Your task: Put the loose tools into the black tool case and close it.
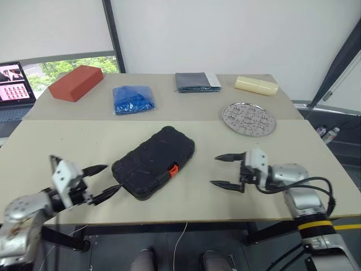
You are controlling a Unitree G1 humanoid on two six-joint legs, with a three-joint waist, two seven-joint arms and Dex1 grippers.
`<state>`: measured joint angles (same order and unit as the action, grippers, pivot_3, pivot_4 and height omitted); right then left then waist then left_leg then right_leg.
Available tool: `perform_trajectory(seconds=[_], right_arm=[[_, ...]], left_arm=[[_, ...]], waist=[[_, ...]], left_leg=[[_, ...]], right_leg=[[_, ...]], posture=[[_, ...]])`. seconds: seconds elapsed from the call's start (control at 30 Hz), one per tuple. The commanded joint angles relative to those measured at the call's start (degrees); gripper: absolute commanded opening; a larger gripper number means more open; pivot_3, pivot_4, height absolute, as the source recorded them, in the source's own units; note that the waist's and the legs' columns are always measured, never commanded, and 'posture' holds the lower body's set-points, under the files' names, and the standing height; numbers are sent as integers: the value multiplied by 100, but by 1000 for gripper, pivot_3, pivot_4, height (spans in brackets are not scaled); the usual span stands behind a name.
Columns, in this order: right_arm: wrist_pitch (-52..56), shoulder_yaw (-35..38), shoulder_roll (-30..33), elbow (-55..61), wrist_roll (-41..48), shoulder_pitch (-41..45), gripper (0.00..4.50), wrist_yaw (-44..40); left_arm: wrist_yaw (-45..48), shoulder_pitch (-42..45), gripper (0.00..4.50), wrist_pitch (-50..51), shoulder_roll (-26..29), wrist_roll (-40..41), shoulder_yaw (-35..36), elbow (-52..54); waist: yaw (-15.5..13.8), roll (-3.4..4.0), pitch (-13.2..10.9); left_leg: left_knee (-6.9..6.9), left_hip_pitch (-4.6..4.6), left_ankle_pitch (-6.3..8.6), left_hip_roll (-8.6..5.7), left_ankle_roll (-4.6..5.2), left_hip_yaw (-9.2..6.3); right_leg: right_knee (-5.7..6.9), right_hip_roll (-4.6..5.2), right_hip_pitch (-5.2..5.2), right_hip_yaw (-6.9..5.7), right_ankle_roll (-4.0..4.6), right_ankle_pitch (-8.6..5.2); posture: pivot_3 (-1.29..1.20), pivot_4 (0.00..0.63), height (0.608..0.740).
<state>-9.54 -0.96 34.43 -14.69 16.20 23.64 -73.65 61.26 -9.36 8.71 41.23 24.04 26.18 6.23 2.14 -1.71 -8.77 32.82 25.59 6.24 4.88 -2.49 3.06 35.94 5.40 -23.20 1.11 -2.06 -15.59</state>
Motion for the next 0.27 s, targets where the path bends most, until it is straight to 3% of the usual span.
perform_trajectory(seconds=[0.03,0.27], right_arm=[[-219,297,293,-245,177,32,4410,-207],[-429,442,379,-660,134,85,4410,-60]], left_arm=[[-181,-514,4500,-534,57,-236,532,-69],[-702,-730,4500,-842,-72,-516,495,-67]], waist=[[-7,-16,-17],[-148,-24,-22]], left_leg=[[1,0,1,-3,-1,2],[4,-1,11,-3,-19,14]], right_leg=[[0,6,-5,-1,-5,-2],[-3,25,-15,-14,-1,1]], posture=[[0,150,740],[0,150,740]])
